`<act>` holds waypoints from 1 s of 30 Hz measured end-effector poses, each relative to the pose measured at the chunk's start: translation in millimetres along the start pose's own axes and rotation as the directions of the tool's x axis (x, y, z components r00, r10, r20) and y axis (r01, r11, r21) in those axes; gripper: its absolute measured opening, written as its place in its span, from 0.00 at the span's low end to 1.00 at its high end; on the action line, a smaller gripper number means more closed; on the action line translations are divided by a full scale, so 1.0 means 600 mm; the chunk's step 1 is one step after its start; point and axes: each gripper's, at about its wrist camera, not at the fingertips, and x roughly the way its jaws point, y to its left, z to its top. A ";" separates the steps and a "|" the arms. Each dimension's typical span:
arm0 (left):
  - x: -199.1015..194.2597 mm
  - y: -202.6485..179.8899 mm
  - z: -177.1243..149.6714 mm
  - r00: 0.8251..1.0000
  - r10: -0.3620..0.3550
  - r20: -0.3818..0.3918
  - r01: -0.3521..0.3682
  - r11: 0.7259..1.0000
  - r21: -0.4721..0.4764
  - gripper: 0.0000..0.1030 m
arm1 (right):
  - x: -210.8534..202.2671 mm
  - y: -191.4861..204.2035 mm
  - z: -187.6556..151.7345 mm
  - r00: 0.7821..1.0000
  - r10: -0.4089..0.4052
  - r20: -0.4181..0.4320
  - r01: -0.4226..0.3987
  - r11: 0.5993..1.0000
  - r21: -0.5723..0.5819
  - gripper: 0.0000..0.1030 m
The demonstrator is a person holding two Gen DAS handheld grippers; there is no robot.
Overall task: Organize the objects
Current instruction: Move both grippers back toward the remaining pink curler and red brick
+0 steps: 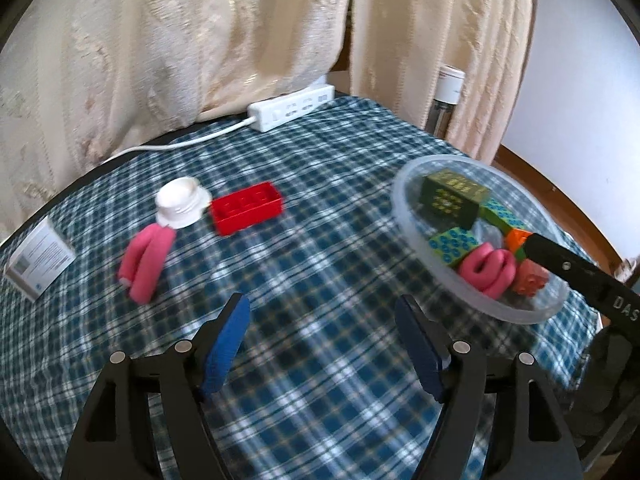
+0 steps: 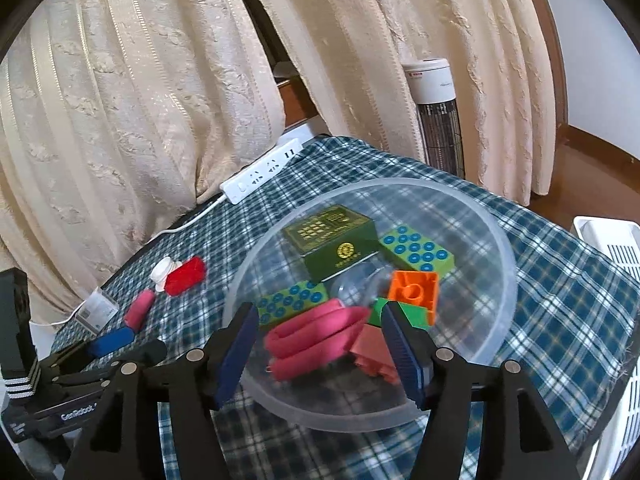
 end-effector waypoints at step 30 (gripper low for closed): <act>0.015 0.190 -0.009 0.982 0.183 -0.052 -0.190 0.961 -0.201 0.74 | 0.045 0.134 -0.009 0.992 0.107 -0.069 -0.116 0.982 -0.152 0.69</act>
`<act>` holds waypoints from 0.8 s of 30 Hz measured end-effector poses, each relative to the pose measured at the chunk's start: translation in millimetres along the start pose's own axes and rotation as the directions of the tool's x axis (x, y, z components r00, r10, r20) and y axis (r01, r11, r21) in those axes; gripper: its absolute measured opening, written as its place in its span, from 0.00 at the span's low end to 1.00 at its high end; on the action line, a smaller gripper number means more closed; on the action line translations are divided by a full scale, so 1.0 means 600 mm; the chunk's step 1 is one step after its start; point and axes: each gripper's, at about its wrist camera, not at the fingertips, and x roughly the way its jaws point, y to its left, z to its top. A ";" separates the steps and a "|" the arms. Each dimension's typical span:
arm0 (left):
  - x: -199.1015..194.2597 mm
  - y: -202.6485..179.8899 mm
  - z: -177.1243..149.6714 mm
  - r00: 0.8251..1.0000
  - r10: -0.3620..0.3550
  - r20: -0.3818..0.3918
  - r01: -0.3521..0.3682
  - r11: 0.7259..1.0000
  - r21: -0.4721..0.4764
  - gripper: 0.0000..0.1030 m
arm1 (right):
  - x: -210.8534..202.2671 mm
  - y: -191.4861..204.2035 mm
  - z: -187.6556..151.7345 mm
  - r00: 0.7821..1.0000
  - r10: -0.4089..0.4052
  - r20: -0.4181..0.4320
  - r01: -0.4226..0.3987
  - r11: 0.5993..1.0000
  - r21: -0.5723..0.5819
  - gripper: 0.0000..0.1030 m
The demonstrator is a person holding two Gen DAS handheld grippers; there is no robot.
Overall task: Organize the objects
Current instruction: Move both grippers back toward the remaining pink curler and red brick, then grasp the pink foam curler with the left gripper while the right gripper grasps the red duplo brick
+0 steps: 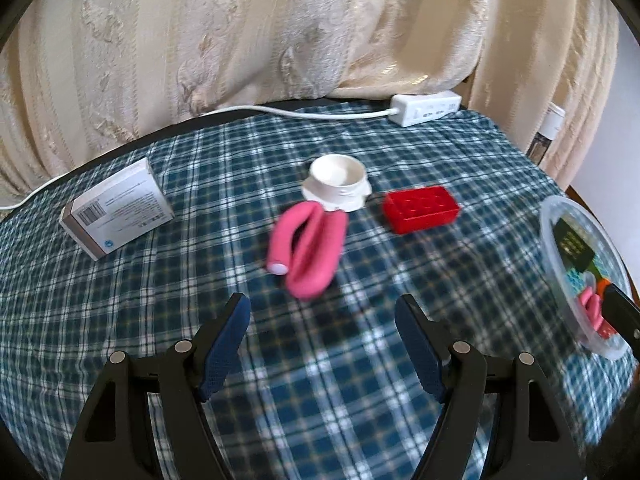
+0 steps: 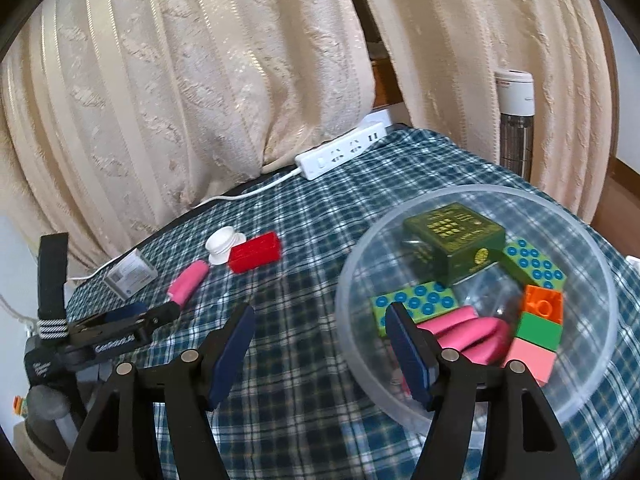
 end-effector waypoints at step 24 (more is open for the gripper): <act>0.081 0.025 0.047 0.999 0.039 -0.030 -0.038 0.999 0.037 0.74 | 0.057 0.048 0.017 0.997 0.017 -0.070 -0.020 0.999 -0.045 0.69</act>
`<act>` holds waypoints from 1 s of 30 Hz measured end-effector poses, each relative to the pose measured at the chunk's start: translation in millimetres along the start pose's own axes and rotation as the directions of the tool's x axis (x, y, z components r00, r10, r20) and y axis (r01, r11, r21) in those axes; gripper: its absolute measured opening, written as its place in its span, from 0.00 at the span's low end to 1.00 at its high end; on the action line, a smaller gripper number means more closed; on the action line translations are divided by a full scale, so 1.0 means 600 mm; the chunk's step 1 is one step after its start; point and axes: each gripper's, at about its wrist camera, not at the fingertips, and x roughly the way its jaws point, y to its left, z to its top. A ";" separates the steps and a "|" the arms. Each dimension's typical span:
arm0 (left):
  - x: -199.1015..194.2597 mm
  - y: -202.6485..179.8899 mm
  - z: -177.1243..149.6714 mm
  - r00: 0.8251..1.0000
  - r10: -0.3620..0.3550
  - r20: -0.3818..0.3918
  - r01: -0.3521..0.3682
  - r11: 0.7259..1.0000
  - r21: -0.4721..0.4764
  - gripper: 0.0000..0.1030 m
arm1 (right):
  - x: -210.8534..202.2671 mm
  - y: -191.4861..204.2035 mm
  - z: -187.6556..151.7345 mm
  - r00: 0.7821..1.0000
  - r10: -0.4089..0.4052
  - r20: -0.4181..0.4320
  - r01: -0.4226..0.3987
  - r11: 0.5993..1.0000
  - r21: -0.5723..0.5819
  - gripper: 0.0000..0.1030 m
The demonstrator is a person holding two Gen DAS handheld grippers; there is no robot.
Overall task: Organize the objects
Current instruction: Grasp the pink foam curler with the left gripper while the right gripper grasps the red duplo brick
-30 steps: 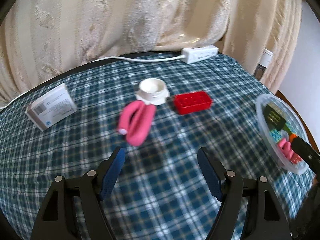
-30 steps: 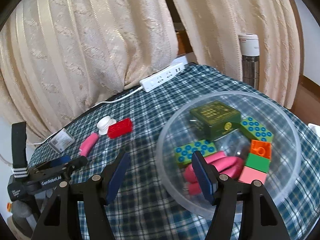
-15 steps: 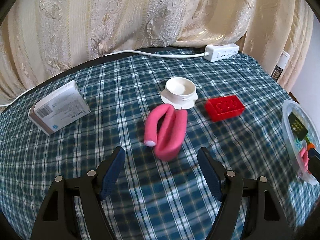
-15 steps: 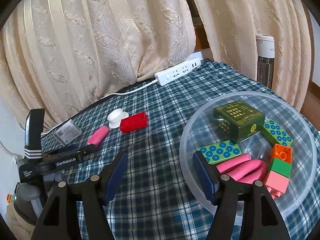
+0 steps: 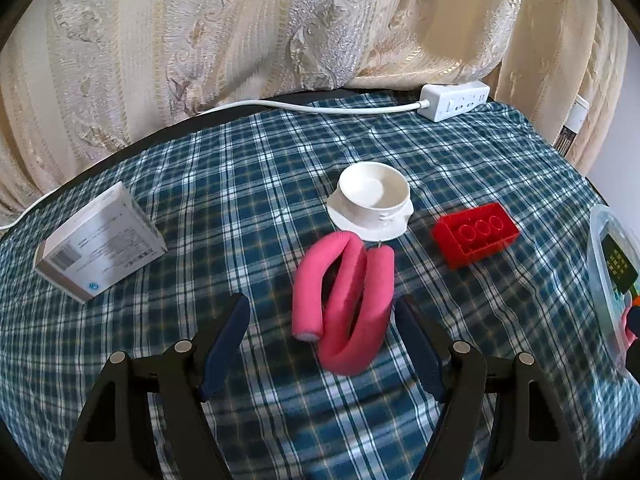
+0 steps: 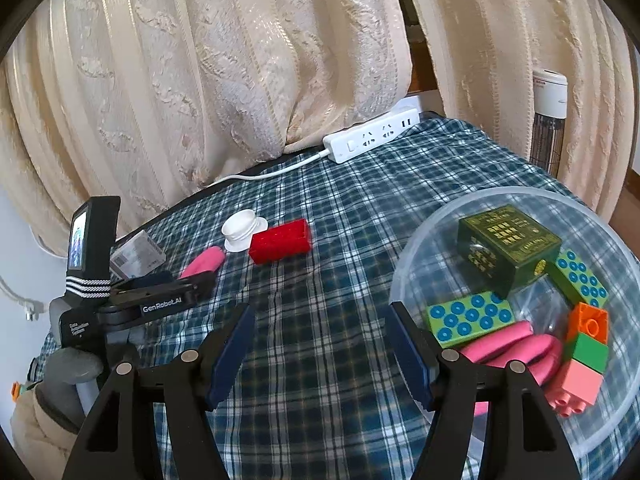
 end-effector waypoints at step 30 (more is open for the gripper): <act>0.030 0.012 0.008 1.000 -0.026 0.000 0.026 1.000 0.006 0.74 | 0.147 0.058 0.066 0.991 -0.025 -0.132 0.018 0.998 -0.053 0.69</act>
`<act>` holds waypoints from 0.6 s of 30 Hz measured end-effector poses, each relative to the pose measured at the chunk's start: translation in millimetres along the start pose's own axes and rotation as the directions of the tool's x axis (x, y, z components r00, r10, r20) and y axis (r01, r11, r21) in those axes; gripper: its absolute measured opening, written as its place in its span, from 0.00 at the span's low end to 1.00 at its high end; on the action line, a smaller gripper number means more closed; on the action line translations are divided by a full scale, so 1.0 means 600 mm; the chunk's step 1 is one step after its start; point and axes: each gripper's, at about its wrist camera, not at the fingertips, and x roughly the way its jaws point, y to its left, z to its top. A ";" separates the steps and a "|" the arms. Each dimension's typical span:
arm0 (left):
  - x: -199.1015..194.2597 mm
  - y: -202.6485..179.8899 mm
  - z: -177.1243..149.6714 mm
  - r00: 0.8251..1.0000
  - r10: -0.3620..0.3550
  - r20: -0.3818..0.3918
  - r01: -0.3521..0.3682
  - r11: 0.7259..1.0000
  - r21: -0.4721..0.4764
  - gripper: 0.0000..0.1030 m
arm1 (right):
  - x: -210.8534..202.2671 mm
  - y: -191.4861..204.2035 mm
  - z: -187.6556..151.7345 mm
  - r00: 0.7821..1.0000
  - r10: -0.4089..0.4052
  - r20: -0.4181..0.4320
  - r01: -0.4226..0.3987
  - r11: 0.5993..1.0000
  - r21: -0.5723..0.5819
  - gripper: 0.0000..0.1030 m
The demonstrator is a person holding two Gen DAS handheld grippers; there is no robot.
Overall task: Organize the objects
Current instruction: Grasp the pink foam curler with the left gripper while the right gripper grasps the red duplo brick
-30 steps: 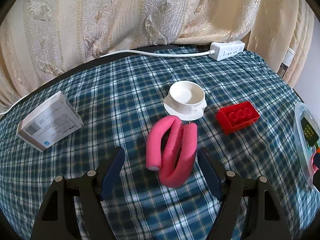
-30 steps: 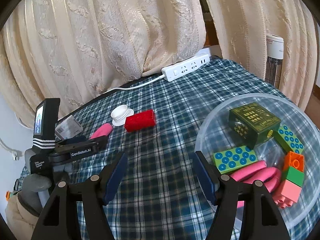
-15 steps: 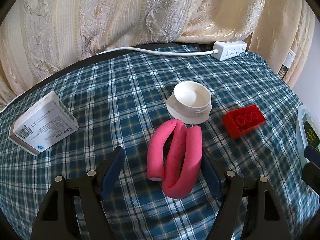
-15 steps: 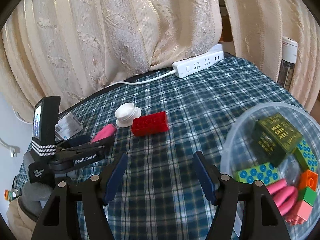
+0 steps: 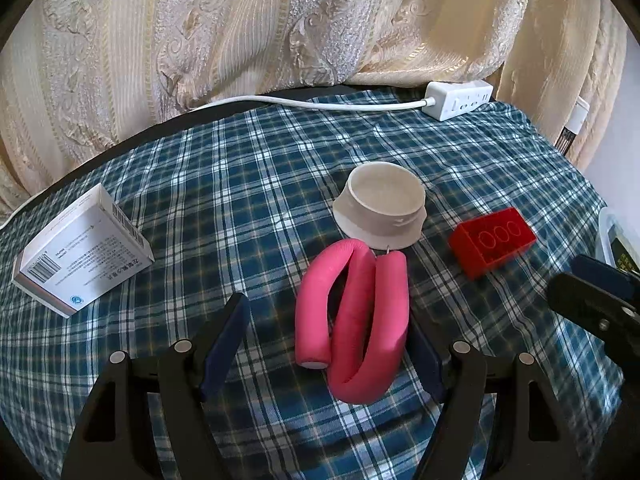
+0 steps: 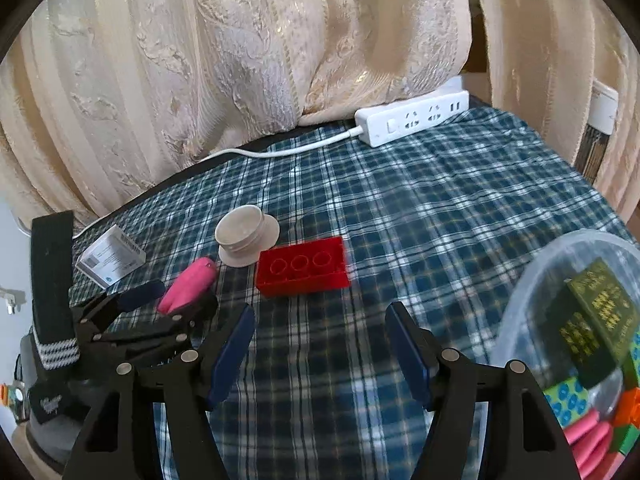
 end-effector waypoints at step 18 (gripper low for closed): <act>-0.001 0.001 0.001 1.000 -0.003 0.002 0.003 1.000 -0.001 0.74 | 0.074 0.026 0.031 0.998 -0.026 -0.052 0.023 0.998 -0.053 0.78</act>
